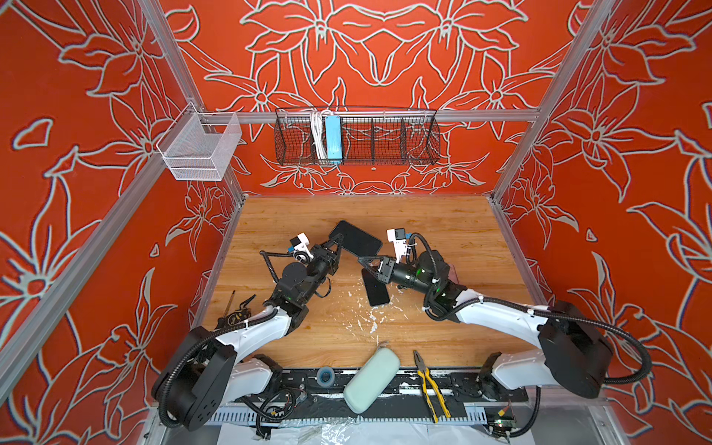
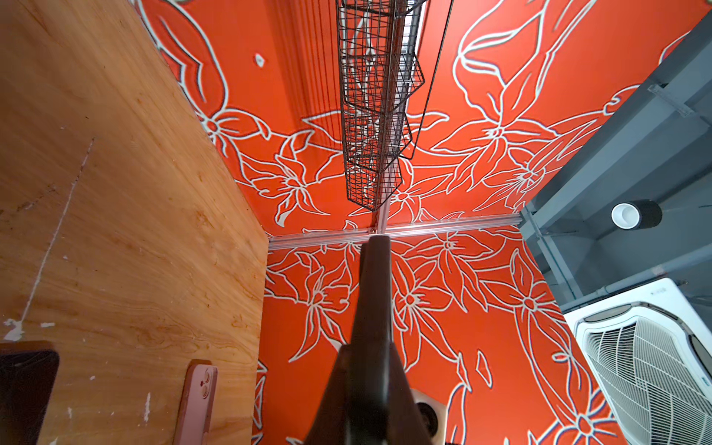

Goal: Take the phone out of the phone case

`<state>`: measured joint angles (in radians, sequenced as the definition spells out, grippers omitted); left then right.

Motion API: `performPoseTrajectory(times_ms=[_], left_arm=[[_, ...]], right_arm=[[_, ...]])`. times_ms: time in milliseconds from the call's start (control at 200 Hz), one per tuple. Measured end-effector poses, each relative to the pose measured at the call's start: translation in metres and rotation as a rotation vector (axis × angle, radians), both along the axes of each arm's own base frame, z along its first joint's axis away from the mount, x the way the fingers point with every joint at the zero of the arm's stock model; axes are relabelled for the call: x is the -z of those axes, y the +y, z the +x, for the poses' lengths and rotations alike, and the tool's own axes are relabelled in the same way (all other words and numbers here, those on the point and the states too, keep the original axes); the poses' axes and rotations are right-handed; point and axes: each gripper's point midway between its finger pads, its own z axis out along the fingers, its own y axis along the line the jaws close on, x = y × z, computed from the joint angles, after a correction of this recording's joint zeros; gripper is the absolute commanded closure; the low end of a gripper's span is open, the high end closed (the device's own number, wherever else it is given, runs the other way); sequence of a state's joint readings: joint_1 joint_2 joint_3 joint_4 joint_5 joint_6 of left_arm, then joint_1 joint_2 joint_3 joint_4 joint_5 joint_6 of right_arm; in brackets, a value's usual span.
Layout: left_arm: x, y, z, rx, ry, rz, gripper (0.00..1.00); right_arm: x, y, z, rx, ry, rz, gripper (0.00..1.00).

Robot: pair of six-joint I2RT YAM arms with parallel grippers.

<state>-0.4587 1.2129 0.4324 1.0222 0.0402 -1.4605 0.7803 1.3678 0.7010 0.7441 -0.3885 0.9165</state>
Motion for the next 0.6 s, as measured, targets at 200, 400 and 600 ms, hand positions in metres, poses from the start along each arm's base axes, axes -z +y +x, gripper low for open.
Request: performPoseTrajectory(times_ms=[200,400,600], left_arm=[[-0.006,-0.005,0.0,0.016,0.006,-0.027,1.0],[-0.004,-0.009,0.002,0.027,0.032,-0.046,1.0],[0.001,-0.011,0.003,0.028,0.063,-0.056,1.0]], right_arm=[[-0.008,-0.006,-0.001,0.039,-0.058,-0.051,0.86],[-0.006,-0.008,-0.001,0.073,-0.108,-0.111,0.86],[-0.003,-0.009,0.0,0.1,-0.136,-0.149,0.86]])
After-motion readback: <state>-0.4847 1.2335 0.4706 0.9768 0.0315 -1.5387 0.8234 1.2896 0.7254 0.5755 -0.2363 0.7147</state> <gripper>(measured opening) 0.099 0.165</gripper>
